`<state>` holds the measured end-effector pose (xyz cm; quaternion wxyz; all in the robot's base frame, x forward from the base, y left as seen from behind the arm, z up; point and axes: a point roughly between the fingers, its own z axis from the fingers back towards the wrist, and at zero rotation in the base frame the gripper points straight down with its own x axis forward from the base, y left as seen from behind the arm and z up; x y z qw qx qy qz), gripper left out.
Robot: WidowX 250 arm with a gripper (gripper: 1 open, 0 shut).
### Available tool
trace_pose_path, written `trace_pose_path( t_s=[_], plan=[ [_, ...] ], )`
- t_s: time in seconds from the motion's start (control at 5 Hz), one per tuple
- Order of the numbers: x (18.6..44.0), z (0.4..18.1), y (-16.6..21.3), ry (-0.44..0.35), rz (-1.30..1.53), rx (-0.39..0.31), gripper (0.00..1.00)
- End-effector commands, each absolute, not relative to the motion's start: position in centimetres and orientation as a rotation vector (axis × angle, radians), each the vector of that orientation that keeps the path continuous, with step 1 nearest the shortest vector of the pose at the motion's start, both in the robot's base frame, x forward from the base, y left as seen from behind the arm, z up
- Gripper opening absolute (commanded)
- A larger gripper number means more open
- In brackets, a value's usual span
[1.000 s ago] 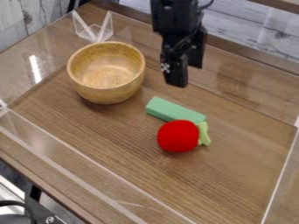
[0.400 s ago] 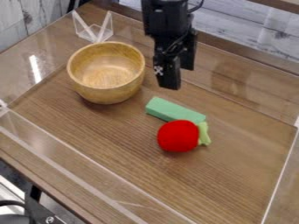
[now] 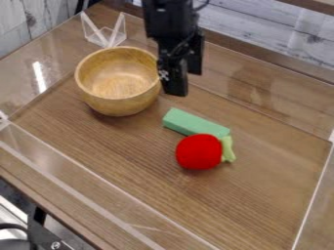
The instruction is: Remove the green object from the brown bowl and put it on the table
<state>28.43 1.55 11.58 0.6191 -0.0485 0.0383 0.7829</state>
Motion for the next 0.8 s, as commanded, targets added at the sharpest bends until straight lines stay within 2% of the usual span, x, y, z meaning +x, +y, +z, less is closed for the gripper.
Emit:
trace_pose_path(
  t_s=[0.0,0.2,0.4,0.6],
  plan=[
    [29.3,12.7,1.4,0.039,1.858,-0.164,1.00],
    [28.6,14.6,3.6,0.032,1.968,-0.175,1.00],
    [27.5,17.0,7.3,0.031,2.121,-0.183,1.00],
    [25.7,18.0,9.5,0.033,2.253,-0.178,0.00]
  ],
)
